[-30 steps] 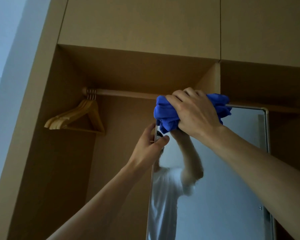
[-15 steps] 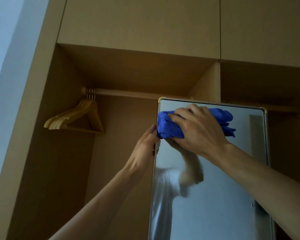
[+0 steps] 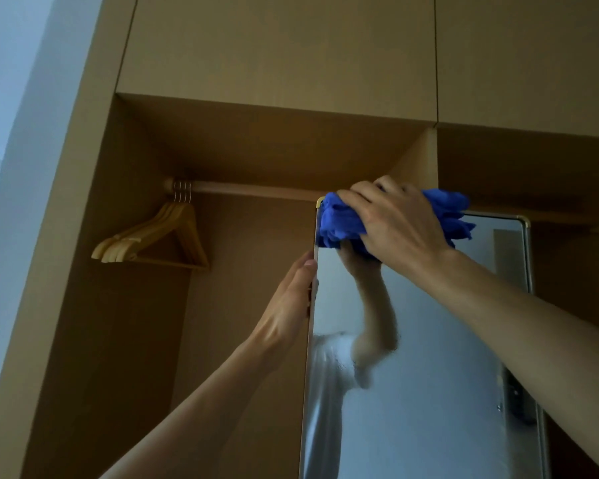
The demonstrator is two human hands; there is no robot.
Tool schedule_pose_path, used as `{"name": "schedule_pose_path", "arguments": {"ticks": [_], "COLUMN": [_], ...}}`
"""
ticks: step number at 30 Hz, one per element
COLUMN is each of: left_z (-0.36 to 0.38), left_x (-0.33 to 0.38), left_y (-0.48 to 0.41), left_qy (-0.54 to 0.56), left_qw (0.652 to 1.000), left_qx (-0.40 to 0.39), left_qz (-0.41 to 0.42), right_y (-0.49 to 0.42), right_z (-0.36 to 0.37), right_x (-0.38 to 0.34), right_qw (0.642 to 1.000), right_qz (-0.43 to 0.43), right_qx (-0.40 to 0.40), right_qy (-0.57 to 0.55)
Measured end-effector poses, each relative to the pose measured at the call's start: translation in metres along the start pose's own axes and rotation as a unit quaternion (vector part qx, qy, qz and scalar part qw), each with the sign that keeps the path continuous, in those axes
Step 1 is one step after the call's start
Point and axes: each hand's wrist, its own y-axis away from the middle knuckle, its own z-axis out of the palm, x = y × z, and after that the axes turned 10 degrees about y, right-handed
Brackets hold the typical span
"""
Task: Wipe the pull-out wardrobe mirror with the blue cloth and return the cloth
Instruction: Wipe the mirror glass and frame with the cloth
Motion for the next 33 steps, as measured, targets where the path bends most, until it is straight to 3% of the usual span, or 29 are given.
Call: {"name": "schedule_pose_path", "arguments": {"ticks": [10,14,22,33], "left_z": [0.012,0.021,0.027,0.052], "left_x": [-0.006,-0.007,-0.016,-0.032], "left_y": [0.009,0.01,0.008,-0.005], "left_qy": [0.011,-0.061,-0.109,-0.159], "left_qw": [1.0,0.997,0.991,0.966], "left_qx": [0.027,0.046,0.076,0.2], "left_qz": [0.007,0.022,0.035,0.048], "right_y": [0.054,0.06,0.024,0.066], "right_z": [0.011,0.011,0.014,0.029], "right_x": [-0.013,-0.01,0.028,0.025], "right_qw": [0.997,0.997,0.999,0.997], "right_qz": [-0.045,-0.057,0.03,-0.015], "right_qx": [-0.015,-0.015,0.011,-0.005], "right_qy": [-0.057,-0.053,-0.013,-0.071]}}
